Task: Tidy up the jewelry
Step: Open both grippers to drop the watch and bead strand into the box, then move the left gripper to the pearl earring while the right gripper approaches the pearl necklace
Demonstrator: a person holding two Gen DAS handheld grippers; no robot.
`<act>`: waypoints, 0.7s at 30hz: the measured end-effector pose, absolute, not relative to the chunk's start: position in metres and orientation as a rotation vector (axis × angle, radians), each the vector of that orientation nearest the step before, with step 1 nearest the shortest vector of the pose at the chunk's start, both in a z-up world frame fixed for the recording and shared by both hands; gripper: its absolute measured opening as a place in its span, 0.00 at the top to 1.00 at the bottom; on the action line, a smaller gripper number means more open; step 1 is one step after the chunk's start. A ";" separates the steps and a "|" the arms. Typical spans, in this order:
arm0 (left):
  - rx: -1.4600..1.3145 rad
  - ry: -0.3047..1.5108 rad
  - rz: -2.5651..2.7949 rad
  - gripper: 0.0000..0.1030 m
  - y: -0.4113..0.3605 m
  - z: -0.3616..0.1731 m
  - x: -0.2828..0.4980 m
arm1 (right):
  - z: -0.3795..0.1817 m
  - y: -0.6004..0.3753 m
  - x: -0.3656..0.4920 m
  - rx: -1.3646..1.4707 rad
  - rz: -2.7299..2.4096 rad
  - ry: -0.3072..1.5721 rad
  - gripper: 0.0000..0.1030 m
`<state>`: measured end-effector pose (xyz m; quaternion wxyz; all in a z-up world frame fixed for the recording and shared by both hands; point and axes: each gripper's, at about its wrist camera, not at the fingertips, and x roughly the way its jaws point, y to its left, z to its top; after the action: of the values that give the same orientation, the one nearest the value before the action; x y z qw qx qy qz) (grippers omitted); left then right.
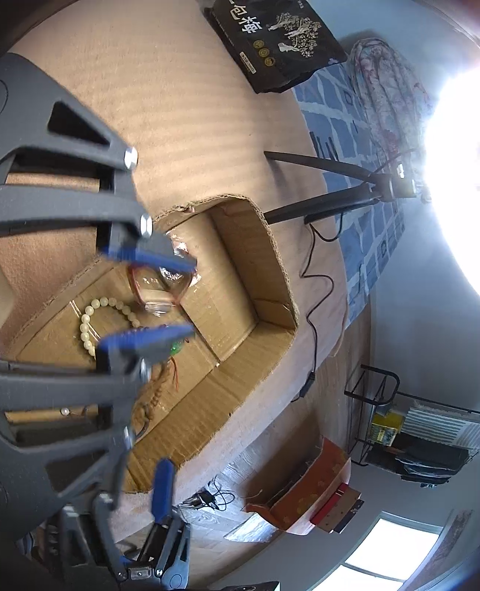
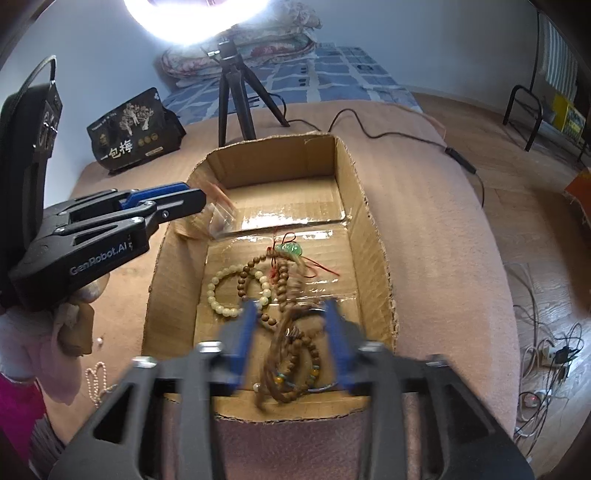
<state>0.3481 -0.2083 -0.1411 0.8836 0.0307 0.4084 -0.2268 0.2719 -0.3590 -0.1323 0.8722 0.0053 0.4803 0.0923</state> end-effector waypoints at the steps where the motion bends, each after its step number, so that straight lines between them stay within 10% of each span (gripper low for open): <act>1: 0.062 0.846 -0.471 0.62 -0.208 -0.140 0.347 | -0.130 -0.359 0.270 0.002 0.184 0.988 0.33; 21: 0.029 0.807 -0.445 0.62 -0.169 -0.107 0.314 | -0.103 -0.344 0.243 -0.037 0.161 0.942 0.32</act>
<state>0.3138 -0.1693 -0.1069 0.8955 0.0139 0.3896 -0.2147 0.2431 -0.3441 -0.1028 0.8879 -0.0176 0.4531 0.0774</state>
